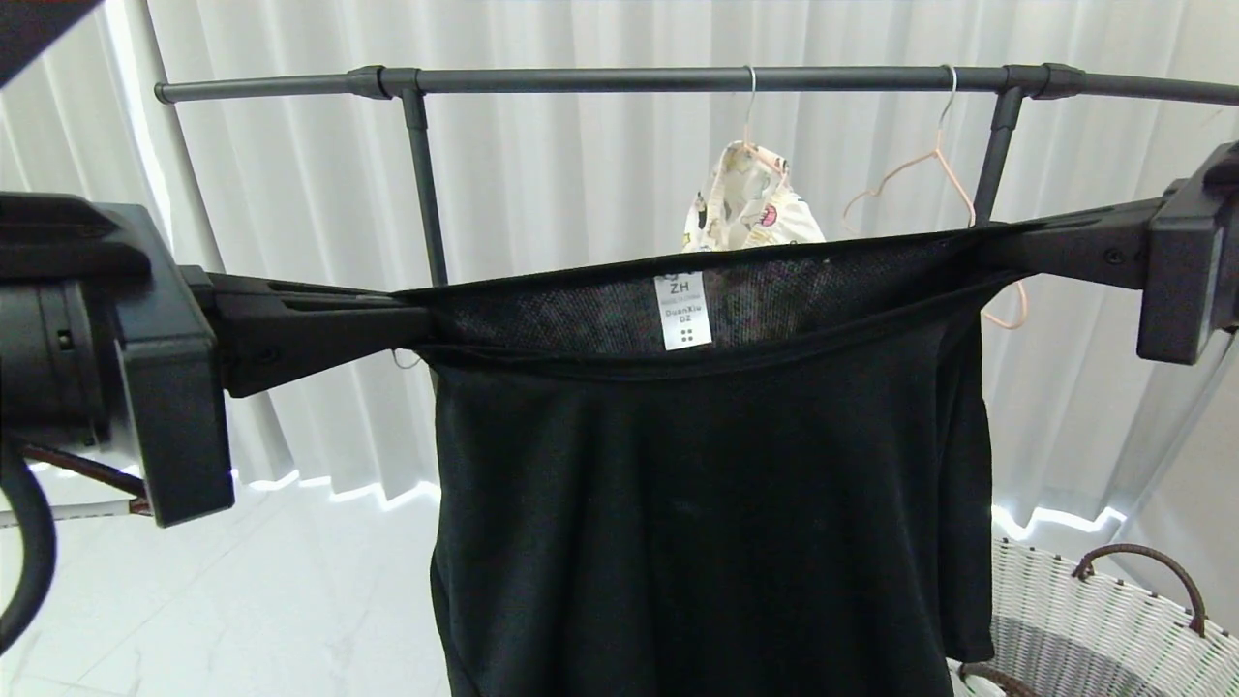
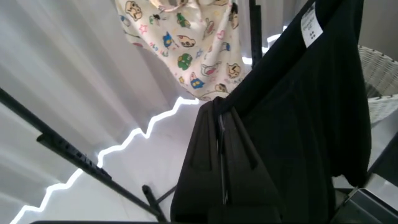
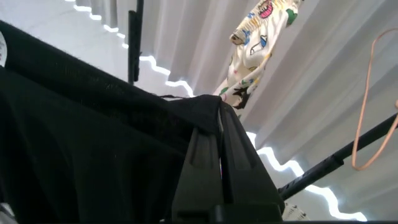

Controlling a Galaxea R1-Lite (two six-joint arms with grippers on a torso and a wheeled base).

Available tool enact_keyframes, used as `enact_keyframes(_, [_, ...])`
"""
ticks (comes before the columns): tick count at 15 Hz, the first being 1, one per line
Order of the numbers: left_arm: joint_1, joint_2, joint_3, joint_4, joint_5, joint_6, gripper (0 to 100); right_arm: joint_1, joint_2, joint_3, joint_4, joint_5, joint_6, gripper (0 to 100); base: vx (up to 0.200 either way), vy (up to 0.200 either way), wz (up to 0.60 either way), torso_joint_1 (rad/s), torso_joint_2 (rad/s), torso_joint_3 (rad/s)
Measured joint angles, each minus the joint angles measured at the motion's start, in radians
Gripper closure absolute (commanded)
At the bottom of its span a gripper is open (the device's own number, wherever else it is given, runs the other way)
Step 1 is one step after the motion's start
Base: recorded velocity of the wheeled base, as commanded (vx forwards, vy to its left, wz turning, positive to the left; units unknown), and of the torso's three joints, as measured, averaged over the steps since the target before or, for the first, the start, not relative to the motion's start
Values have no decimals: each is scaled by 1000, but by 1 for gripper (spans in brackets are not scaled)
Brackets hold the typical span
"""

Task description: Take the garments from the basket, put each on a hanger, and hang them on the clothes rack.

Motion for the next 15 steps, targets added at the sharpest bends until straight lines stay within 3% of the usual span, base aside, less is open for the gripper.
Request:
enact_keyframes(4, [-24, -5, 0, -15, 3, 5, 100, 2, -32, -1, 59, -1, -9, 100, 0, 0, 0, 0, 0, 0])
enact_keyframes(7, [-24, 4, -6, -145, 4, 23, 100, 2, -79, -1, 151, 5, -9, 100, 0, 0, 0, 0, 0, 0])
enact_keyframes(8, [-24, 16, -8, -208, 11, 41, 100, 2, -108, -1, 198, 42, -9, 100, 0, 0, 0, 0, 0, 0])
enact_keyframes(11, [-24, 67, -17, -273, 31, 51, 100, 59, -187, -12, 362, 205, -8, 100, 0, 0, 0, 0, 0, 0])
enact_keyframes(15, [-26, 128, -66, -281, 32, 51, 100, 188, -208, -18, 364, 219, -8, 100, 0, 0, 0, 0, 0, 0])
